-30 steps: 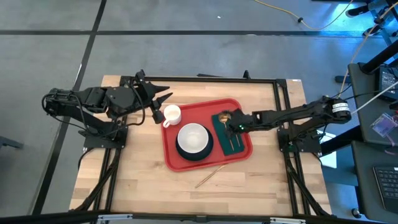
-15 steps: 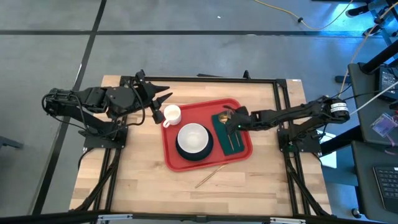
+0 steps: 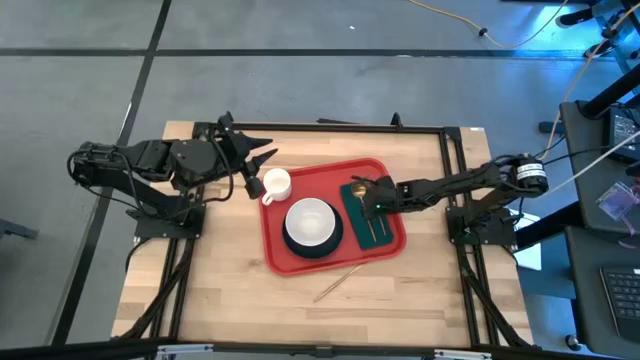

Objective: Set up tray
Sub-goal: Put the gold fork to the right of the gold spoon on the green napkin on the red tray

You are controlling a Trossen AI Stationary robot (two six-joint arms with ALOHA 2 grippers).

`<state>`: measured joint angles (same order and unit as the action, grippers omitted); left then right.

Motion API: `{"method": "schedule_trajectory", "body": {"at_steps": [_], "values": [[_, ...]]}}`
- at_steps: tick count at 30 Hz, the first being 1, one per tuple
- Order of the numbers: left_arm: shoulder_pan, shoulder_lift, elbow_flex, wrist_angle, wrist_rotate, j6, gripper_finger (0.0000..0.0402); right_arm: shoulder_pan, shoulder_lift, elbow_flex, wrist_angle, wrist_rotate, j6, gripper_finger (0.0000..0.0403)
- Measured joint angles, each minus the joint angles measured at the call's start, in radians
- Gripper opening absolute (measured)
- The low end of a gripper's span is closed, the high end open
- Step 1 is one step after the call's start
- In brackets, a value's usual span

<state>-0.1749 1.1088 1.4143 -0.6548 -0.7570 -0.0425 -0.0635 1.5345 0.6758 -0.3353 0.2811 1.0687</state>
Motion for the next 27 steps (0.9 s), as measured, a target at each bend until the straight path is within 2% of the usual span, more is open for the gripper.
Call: {"method": "schedule_trajectory", "body": {"at_steps": [15, 27], "values": [[0.0, 0.0, 0.0, 0.0, -0.001, 0.004, 0.0102, 0.0, 0.021, 0.002, 0.031, -0.047, -0.002, 0.0045], [0.0, 0.0, 0.0, 0.0, -0.004, 0.015, 0.0102, 0.0, 0.02, 0.001, 0.03, -0.043, -0.011, 0.0033]]}}
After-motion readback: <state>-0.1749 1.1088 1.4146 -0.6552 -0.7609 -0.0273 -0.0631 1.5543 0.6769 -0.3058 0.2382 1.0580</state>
